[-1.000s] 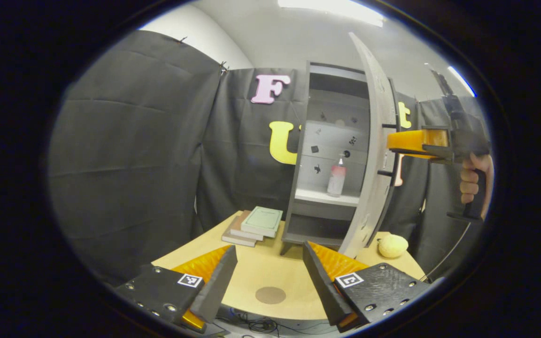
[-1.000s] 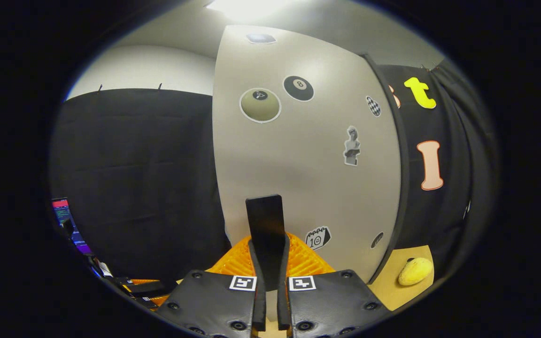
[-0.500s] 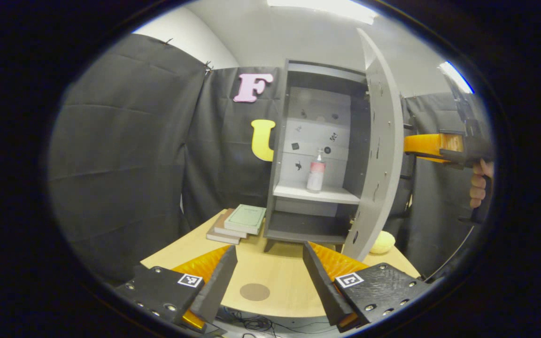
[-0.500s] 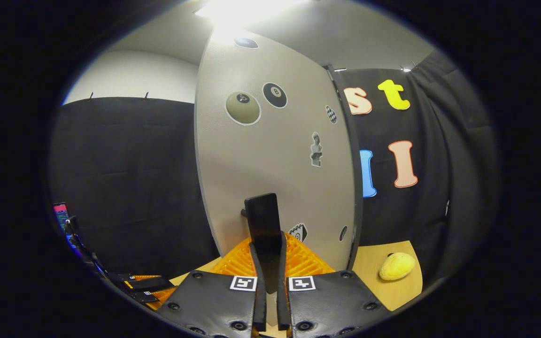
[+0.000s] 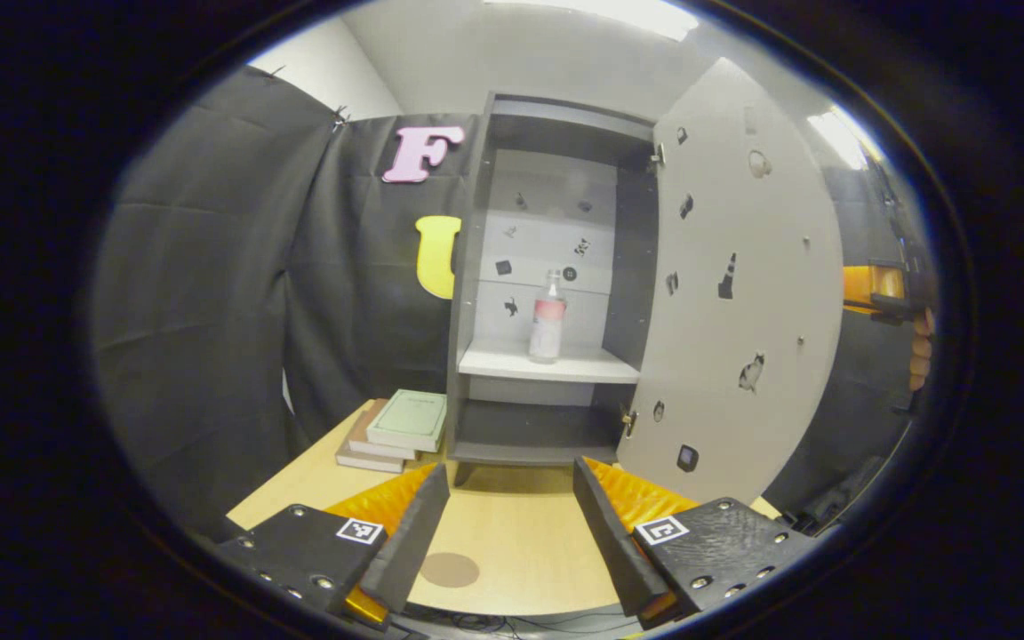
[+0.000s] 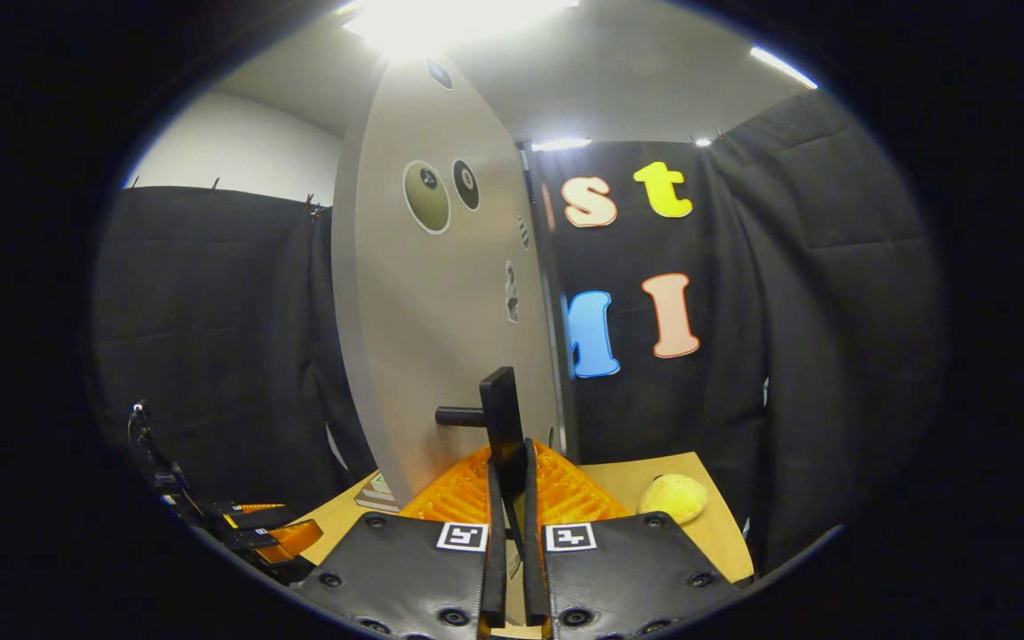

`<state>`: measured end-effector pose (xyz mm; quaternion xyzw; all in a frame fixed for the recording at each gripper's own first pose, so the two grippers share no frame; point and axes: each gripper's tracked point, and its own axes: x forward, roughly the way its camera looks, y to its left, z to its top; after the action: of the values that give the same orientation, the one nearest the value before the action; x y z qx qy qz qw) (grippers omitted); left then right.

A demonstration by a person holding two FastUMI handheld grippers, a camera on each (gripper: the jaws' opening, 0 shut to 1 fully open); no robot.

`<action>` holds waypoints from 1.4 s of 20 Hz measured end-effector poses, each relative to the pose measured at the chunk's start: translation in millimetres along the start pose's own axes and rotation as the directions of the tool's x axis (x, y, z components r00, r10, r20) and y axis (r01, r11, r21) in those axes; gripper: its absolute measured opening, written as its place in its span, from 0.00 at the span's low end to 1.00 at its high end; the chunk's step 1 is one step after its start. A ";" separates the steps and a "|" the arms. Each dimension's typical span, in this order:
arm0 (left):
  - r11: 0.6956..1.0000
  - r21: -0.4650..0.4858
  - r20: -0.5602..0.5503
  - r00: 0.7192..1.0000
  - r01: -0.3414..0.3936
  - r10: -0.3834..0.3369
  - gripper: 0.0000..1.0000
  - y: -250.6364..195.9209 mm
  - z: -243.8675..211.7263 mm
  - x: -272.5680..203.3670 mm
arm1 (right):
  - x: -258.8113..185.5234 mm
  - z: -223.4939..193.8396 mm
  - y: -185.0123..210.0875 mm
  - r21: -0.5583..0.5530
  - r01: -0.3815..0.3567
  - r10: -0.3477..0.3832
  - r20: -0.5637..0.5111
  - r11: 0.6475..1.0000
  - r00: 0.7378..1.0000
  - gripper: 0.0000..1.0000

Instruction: Open the cabinet door with the right hand, grasp the bottle in the cabinet with the left hand and place it on the coaster, then close the cabinet door with the right hand.

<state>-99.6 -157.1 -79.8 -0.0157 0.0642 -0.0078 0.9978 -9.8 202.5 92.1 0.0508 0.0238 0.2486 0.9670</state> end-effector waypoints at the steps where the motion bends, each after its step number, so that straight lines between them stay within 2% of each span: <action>1: 1.000 0.000 0.002 1.000 0.020 -0.020 0.86 1.3 4.1 6.8 | -1.5 -0.1 -2.6 0.013 0.028 -0.028 0.002 1.000 1.000 0.09; 3: 0.999 0.004 -0.002 0.999 0.050 -0.050 0.86 6.5 8.0 20.9 | -2.9 0.2 -8.4 0.022 0.071 -0.072 0.005 0.997 0.997 0.07; 6: 0.994 0.008 -0.010 0.994 0.107 -0.107 0.86 11.7 13.7 44.9 | -4.2 -0.1 -8.2 0.050 0.098 -0.098 0.005 0.994 0.995 0.06; 7: 0.992 0.011 -0.012 0.992 0.124 -0.124 0.86 12.5 15.4 51.7 | -5.2 -1.2 -8.7 0.056 0.108 -0.108 0.000 0.993 0.994 0.02; 8: 0.990 0.014 -0.013 0.990 0.141 -0.140 0.86 15.3 19.0 58.4 | -8.0 -3.2 -10.6 0.052 0.125 -0.125 -0.006 0.991 0.992 0.03; 9: 0.987 0.011 -0.011 0.987 0.160 -0.160 0.86 17.6 22.7 64.6 | -10.4 -2.5 -15.3 0.048 0.151 -0.151 -0.005 0.987 0.989 0.06; 11: 0.979 0.000 -0.006 0.979 0.203 -0.203 0.86 19.8 25.8 78.4 | -10.6 -2.5 -20.5 0.055 0.193 -0.193 -0.006 0.980 0.981 0.06; 12: 0.975 -0.003 -0.011 0.975 0.223 -0.223 0.86 21.4 25.2 86.7 | -12.3 -3.5 -20.4 0.060 0.207 -0.206 -0.013 0.977 0.978 0.03; 13: 0.971 -0.003 -0.015 0.971 0.240 -0.240 0.86 23.9 25.3 94.0 | -16.0 -5.4 -20.6 0.065 0.221 -0.220 -0.018 0.973 0.975 0.06; 15: 0.961 -0.004 -0.016 0.961 0.276 -0.276 0.86 26.4 30.1 104.3 | -23.6 -4.9 -29.6 0.058 0.277 -0.277 -0.015 0.959 0.961 0.02; 16: 0.955 -0.005 -0.019 0.955 0.296 -0.296 0.86 27.6 31.2 110.3 | -25.5 -4.1 -33.6 0.060 0.311 -0.311 -0.010 0.948 0.950 0.06; 17: 0.949 -0.005 -0.022 0.949 0.316 -0.316 0.86 29.5 32.3 115.8 | -27.6 -3.5 -39.3 0.067 0.353 -0.353 -0.002 0.933 0.936 0.06; 20: 0.930 0.010 -0.021 0.930 0.366 -0.366 0.86 33.8 38.9 132.8 | -35.9 -2.4 -53.8 0.095 0.484 -0.486 0.007 0.870 0.874 0.02; 22: 0.920 0.012 -0.014 0.920 0.393 -0.393 0.86 35.2 46.1 141.9 | -39.8 -1.6 -61.9 0.103 0.544 -0.548 0.016 0.833 0.836 0.06; 25: 0.907 0.021 0.009 0.907 0.420 -0.421 0.85 35.8 65.7 159.4 | -45.7 4.0 -78.4 0.083 0.612 -0.617 0.036 0.786 0.787 0.06; 28: 0.910 0.044 0.040 0.909 0.413 -0.415 0.85 34.4 91.9 180.5 | -42.7 7.0 -90.4 0.066 0.638 -0.641 0.047 0.767 0.766 0.06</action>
<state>91.7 -123.0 -12.9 -0.0118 0.0351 -0.2198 0.9749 -3.4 102.5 90.0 0.0704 0.0130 -0.0977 0.9926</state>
